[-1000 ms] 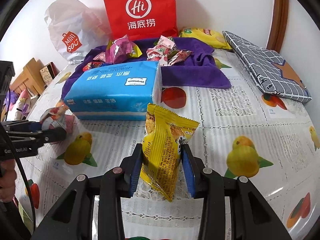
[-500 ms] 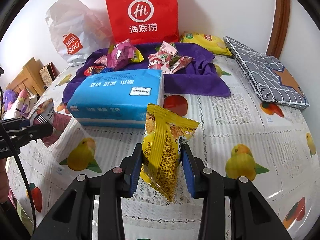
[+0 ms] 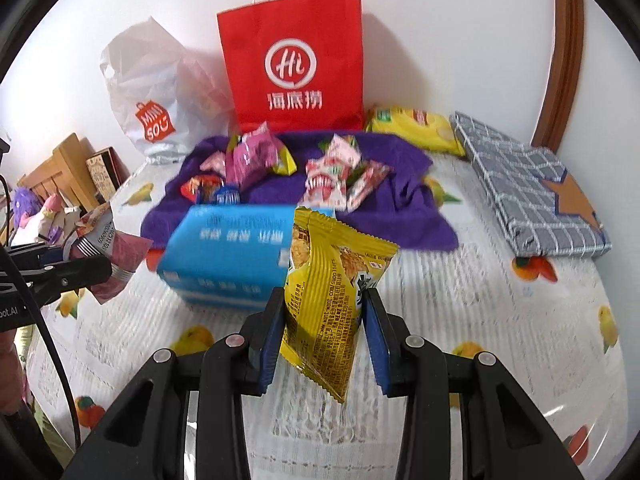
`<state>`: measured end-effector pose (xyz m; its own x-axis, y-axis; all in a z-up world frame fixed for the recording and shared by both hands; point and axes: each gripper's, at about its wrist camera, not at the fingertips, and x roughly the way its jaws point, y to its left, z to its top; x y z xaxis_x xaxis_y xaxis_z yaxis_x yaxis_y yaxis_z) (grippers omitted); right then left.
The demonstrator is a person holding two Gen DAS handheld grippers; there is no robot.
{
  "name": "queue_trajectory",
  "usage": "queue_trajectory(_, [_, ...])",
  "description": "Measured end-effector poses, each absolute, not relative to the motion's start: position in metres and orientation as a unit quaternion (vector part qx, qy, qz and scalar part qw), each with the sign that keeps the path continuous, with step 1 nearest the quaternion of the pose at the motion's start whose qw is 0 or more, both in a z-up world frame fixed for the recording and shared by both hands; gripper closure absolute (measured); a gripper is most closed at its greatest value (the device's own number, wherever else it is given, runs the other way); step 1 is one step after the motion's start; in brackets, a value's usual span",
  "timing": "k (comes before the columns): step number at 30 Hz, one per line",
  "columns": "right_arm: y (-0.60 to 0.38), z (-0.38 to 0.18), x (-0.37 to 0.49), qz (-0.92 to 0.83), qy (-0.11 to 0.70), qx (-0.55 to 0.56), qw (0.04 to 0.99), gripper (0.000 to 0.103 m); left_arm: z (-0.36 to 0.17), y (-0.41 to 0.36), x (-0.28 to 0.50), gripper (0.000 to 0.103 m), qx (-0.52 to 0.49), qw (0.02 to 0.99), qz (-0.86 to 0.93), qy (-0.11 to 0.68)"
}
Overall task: Organize snacks
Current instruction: 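Carry both held packets up and over the purple towel, then lower both packets onto the towel and open both grippers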
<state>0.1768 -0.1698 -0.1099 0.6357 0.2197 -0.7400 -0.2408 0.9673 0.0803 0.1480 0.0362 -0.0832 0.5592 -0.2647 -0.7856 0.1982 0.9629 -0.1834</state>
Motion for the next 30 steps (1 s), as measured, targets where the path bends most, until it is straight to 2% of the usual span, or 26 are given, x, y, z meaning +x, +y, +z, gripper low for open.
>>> queue_trajectory(20, [-0.139, -0.079, 0.297, 0.148, 0.37, -0.012, 0.917, 0.065, -0.031, 0.049, 0.255, 0.065, -0.029, 0.901, -0.104, 0.421])
queue_trajectory(30, [-0.134, -0.104, 0.35, 0.138, 0.391, -0.016, 0.91, 0.065, -0.059, 0.053, 0.313, 0.065, -0.038, 0.895, -0.103, 0.432])
